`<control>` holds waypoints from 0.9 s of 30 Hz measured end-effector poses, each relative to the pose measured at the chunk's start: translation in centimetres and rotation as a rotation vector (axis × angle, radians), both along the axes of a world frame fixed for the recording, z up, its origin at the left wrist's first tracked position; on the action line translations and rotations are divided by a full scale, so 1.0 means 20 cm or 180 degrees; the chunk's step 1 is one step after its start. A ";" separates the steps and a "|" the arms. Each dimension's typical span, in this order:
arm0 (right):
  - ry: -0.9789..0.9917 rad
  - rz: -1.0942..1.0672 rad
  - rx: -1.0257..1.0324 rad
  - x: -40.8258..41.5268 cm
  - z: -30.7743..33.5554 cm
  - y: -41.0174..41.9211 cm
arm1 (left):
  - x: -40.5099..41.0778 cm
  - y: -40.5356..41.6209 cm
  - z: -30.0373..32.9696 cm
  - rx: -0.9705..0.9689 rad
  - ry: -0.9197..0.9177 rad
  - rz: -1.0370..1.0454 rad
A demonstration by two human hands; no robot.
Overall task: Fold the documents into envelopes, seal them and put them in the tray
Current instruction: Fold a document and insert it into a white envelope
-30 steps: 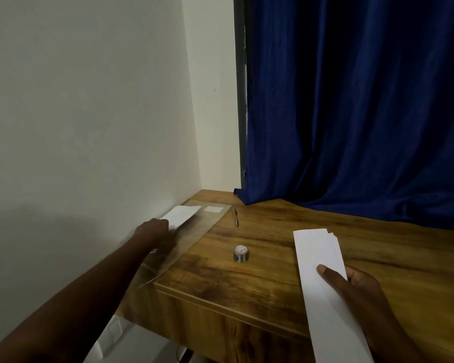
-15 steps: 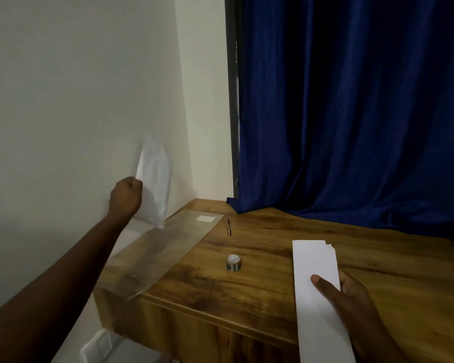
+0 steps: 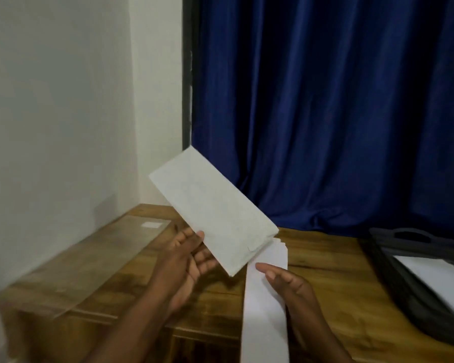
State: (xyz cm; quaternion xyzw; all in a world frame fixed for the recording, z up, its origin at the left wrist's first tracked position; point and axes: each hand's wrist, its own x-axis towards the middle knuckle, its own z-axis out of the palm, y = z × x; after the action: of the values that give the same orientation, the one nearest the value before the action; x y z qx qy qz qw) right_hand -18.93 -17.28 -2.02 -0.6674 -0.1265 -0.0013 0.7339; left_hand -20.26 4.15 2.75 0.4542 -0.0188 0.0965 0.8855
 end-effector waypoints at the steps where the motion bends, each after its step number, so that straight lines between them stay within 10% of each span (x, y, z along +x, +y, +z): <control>1: -0.0012 -0.0045 0.0039 -0.01 0.02 -0.04 | 0.01 -0.08 -0.04 -0.0147 0.0073 -0.0158; 8: 0.0050 -0.0475 -0.0103 -0.02 0.07 -0.33 | 0.11 -0.43 -0.23 -0.0452 0.0851 -0.1085; 12: 0.0279 -0.0525 -0.0221 0.00 0.04 -0.45 | 0.08 -0.45 -0.25 0.1421 0.1044 -0.1876; 18: 0.0763 -0.0550 -0.0303 0.02 -0.06 -0.53 | 0.09 -0.38 -0.15 0.4282 -0.0199 -0.1321; 21: 0.0796 -0.0613 -0.0420 0.04 -0.06 -0.52 | 0.15 -0.42 -0.13 0.4942 -0.1276 -0.0218; 27: 0.0758 -0.0956 -0.0678 0.09 -0.07 -0.47 | 0.34 -0.53 -0.22 0.5616 -0.1957 -0.1089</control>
State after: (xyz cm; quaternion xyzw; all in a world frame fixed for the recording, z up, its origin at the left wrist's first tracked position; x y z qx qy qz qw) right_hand -17.19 -26.75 -3.49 -0.7480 0.0625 -0.0185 0.6605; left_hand -13.37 -6.40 -1.65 0.9050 -0.3835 0.0318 0.1813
